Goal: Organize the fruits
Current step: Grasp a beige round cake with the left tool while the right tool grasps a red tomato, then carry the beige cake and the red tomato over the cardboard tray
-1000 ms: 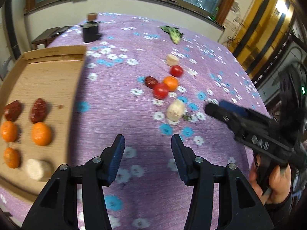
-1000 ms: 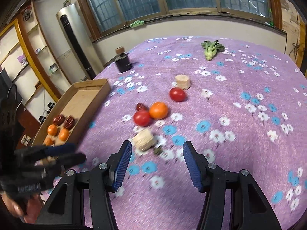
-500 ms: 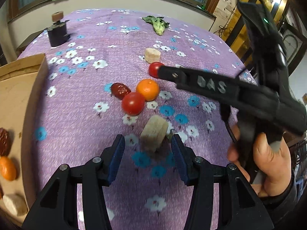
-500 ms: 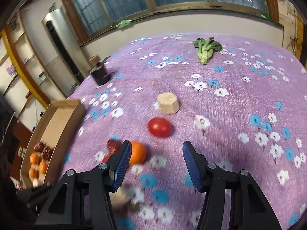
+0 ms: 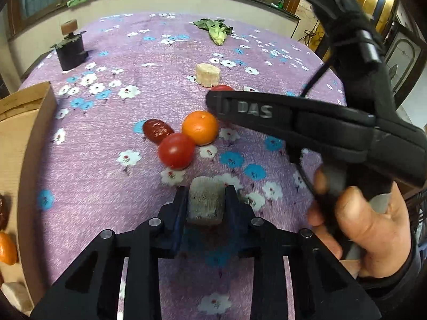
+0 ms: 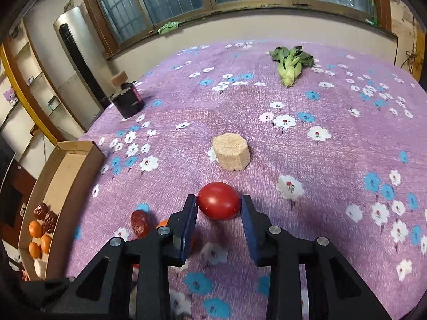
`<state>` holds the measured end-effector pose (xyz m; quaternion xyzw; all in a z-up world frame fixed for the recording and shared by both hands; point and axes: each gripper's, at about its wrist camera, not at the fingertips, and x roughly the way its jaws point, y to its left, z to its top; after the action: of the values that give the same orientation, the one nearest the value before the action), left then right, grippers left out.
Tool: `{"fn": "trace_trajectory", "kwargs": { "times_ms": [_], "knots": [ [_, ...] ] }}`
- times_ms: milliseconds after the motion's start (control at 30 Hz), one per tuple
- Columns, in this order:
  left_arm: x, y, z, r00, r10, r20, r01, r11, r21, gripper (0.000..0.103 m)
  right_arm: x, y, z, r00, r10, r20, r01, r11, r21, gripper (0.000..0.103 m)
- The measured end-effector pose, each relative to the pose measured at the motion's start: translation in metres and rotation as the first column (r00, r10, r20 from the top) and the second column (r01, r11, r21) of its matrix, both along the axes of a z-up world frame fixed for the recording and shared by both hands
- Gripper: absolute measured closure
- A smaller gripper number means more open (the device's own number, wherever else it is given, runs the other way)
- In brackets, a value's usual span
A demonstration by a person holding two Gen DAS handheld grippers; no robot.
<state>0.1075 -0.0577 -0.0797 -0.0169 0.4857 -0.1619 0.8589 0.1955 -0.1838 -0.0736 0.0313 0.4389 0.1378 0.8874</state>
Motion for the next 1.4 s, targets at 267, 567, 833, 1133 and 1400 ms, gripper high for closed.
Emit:
{"fn": "trace_trajectory", "kwargs": {
  "times_ms": [267, 567, 833, 1133, 1400],
  "knots": [
    [-0.025, 0.041, 0.012, 0.998, 0.057, -0.018, -0.059, 0.991, -0.123, 0.077, -0.045, -0.004, 0.023, 0.999, 0.017, 0.043, -0.019, 0.998, 0.051, 0.069],
    [-0.044, 0.081, 0.031, 0.988, 0.149, 0.024, -0.144, 0.978, -0.153, 0.077, -0.088, 0.017, 0.043, 0.994, 0.080, 0.076, -0.086, 0.993, 0.084, 0.069],
    [-0.056, 0.100, 0.043, 0.979, 0.197, 0.062, -0.186, 0.972, -0.143, 0.077, -0.110, 0.038, 0.046, 0.989, 0.126, 0.080, -0.132, 0.988, 0.079, 0.069],
    [-0.065, 0.111, 0.052, 0.970, 0.225, 0.093, -0.213, 0.969, -0.122, 0.077, -0.121, 0.051, 0.051, 0.985, 0.150, 0.086, -0.156, 0.985, 0.071, 0.069],
    [-0.069, 0.112, 0.055, 0.968, 0.229, 0.102, -0.217, 0.969, -0.116, 0.077, -0.127, 0.057, 0.055, 0.982, 0.164, 0.095, -0.171, 0.983, 0.066, 0.069]
  ]
}}
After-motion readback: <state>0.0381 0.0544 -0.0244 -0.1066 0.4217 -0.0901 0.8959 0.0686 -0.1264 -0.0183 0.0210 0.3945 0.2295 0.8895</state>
